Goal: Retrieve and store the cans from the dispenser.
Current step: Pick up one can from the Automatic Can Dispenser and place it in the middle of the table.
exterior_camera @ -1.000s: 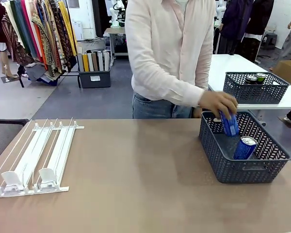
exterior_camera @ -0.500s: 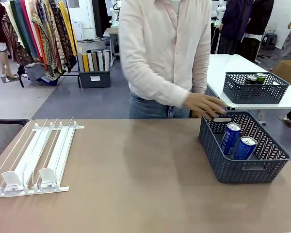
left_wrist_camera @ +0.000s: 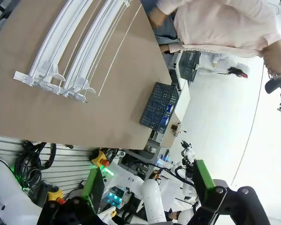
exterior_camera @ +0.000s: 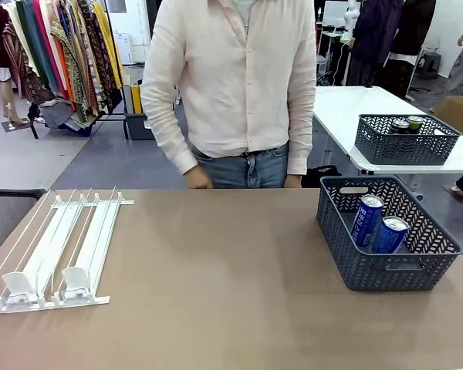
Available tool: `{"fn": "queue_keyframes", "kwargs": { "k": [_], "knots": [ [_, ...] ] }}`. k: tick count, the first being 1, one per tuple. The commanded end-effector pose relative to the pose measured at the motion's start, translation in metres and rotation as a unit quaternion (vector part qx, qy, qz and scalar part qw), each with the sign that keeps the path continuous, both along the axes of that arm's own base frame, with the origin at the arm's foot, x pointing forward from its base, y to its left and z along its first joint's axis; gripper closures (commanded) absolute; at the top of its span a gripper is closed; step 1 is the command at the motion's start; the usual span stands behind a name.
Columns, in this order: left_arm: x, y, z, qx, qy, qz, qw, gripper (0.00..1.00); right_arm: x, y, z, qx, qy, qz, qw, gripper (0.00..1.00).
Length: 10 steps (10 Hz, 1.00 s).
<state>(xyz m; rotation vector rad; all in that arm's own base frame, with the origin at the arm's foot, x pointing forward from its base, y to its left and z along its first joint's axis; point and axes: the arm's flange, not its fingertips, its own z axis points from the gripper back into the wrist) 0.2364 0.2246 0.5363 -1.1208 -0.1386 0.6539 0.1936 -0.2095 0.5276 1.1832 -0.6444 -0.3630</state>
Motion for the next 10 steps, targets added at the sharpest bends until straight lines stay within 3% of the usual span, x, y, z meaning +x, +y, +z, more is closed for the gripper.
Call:
{"fn": "queue_keyframes", "kwargs": {
  "k": [1,10],
  "knots": [
    [-0.0022,-0.0002,0.0012,-0.006,0.001,-0.001,1.0,0.0,0.0027,-0.0004,0.0031,0.005,-0.021,0.001,1.0,0.0],
    [-0.0022,-0.0002,0.0012,-0.006,0.001,-0.001,1.0,0.0,0.0027,-0.0004,0.0031,0.005,-0.021,0.001,1.0,0.0]
  ]
}}
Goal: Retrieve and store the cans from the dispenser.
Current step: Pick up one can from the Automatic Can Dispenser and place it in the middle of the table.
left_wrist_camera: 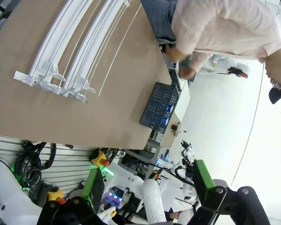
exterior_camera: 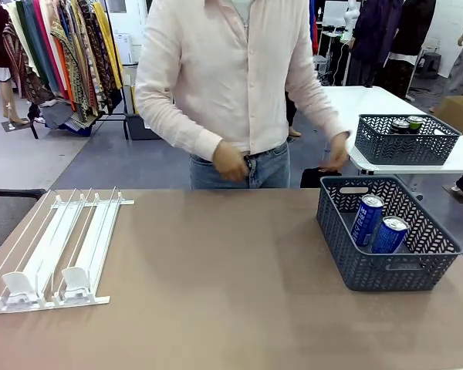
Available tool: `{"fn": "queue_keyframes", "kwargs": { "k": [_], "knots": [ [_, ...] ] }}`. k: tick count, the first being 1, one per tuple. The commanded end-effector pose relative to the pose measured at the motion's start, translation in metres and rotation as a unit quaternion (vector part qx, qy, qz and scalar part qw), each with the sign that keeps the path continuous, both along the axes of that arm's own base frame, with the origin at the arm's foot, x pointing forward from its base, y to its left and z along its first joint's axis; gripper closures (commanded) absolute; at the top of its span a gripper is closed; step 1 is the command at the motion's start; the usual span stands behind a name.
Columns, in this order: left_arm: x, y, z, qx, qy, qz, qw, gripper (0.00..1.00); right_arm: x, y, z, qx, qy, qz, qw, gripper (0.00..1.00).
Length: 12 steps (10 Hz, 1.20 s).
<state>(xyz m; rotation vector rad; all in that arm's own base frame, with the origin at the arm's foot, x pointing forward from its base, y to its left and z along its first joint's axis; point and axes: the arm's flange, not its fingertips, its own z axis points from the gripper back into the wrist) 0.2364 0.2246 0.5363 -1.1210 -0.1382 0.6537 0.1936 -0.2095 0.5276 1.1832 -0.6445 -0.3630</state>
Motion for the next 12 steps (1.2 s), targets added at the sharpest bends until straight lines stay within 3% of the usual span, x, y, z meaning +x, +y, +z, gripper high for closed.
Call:
{"fn": "queue_keyframes", "kwargs": {
  "k": [1,12],
  "knots": [
    [-0.0022,-0.0002,0.0012,-0.006,0.001,-0.001,1.0,0.0,0.0027,-0.0004,0.0031,0.005,-0.021,0.001,1.0,0.0],
    [-0.0022,-0.0002,0.0012,-0.006,0.001,-0.001,1.0,0.0,0.0027,-0.0004,0.0031,0.005,-0.021,0.001,1.0,0.0]
  ]
}}
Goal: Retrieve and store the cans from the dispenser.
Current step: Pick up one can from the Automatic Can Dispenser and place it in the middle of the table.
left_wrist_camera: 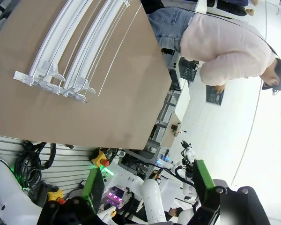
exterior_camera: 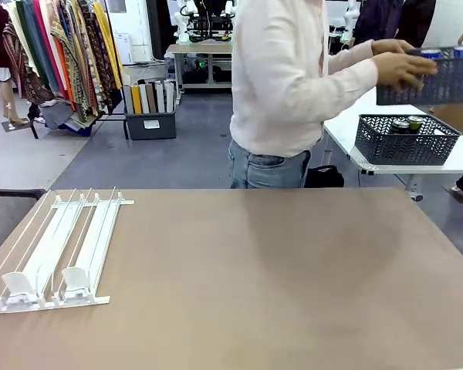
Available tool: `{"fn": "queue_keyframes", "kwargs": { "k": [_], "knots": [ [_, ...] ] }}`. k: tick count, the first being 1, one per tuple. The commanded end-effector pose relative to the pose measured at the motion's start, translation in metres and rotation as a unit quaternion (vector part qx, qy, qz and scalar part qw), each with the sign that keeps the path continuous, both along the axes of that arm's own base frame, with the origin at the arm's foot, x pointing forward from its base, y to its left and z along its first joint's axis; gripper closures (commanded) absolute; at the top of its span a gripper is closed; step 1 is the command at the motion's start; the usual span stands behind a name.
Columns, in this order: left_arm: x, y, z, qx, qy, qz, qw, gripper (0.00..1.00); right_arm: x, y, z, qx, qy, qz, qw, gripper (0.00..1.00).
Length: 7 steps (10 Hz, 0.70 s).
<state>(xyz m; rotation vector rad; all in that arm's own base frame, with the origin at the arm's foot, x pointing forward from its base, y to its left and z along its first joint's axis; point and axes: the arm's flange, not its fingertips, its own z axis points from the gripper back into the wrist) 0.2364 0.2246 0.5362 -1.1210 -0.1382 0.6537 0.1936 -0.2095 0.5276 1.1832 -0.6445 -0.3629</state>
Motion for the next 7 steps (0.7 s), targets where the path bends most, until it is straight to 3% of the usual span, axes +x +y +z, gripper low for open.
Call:
{"fn": "queue_keyframes", "kwargs": {
  "k": [1,7],
  "knots": [
    [-0.0021,-0.0002,0.0012,-0.006,0.001,-0.001,1.0,0.0,0.0027,-0.0004,0.0031,0.005,-0.021,0.001,1.0,0.0],
    [-0.0021,-0.0002,0.0012,-0.006,0.001,-0.001,1.0,0.0,0.0027,-0.0004,0.0031,0.005,-0.021,0.001,1.0,0.0]
  ]
}}
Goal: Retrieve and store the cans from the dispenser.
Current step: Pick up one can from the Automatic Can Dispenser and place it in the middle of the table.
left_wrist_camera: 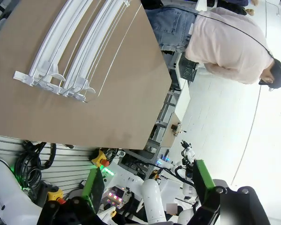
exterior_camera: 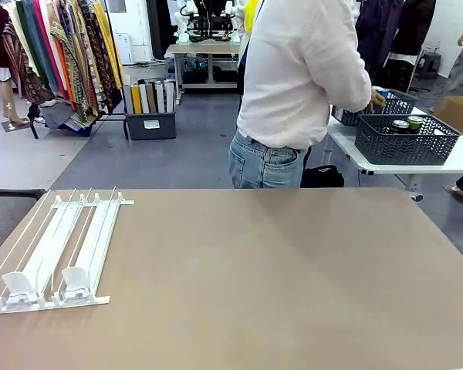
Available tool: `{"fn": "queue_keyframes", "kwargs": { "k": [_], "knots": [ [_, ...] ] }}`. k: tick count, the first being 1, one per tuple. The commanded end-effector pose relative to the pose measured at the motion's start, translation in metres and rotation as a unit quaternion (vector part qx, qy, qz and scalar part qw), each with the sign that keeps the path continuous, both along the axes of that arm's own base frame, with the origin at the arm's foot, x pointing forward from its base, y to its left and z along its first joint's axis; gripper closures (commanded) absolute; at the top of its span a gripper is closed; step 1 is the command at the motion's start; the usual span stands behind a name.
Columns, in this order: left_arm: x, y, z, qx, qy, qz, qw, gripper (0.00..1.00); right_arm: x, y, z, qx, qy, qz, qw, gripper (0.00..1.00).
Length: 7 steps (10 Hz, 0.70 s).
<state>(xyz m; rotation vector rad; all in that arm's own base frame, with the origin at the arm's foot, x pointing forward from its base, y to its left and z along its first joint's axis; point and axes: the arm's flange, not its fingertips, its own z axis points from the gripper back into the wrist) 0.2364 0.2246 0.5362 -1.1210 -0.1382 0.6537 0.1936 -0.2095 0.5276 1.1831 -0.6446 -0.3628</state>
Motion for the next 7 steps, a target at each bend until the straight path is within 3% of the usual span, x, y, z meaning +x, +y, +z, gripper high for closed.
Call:
{"fn": "queue_keyframes", "kwargs": {
  "k": [1,7],
  "knots": [
    [-0.0021,-0.0002,0.0012,-0.006,0.001,-0.001,1.0,0.0,0.0027,-0.0004,0.0031,0.005,-0.021,0.001,1.0,0.0],
    [-0.0021,-0.0002,0.0012,-0.006,0.001,-0.001,1.0,0.0,0.0027,-0.0004,0.0031,0.005,-0.021,0.001,1.0,0.0]
  ]
}}
